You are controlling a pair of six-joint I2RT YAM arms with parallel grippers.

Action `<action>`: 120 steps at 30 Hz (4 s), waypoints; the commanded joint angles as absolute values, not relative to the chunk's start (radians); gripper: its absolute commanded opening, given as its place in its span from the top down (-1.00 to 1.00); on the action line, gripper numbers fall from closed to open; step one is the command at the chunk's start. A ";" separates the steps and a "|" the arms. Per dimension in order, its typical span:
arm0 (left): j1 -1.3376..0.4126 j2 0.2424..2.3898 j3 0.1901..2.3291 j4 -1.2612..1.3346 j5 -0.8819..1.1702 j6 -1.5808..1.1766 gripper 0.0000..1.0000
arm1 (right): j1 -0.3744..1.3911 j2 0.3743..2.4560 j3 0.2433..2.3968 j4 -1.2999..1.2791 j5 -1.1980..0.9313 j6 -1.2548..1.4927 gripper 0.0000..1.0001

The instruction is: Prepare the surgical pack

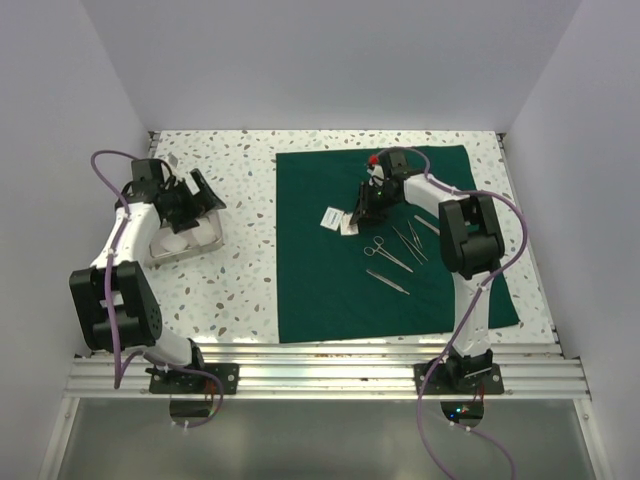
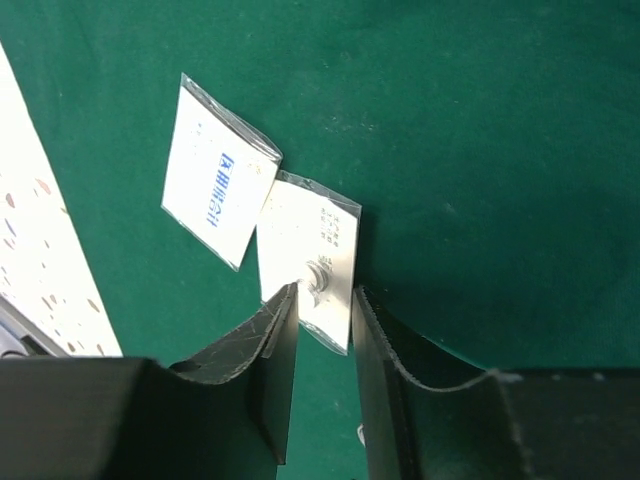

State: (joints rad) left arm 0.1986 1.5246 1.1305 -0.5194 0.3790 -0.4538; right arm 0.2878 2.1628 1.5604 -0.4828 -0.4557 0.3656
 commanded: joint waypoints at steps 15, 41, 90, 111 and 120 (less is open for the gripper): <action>0.078 1.512 1.123 -0.436 0.500 -0.518 -0.99 | 0.241 2.163 1.517 -0.396 -0.534 0.440 1.00; -0.236 1.635 1.046 0.027 0.781 -0.706 -0.93 | 0.189 1.784 1.261 -0.368 -0.718 0.569 1.00; 0.302 1.600 0.929 -0.041 1.017 -0.544 1.00 | 0.339 1.801 1.414 -0.617 -0.630 0.549 0.31; 0.546 1.795 1.008 -0.184 0.792 -0.488 1.00 | 0.339 1.884 1.382 -0.603 -0.661 0.502 0.31; 0.546 1.822 1.054 -0.248 0.752 -0.471 0.04 | 0.341 2.002 1.491 -0.555 -0.598 0.547 0.30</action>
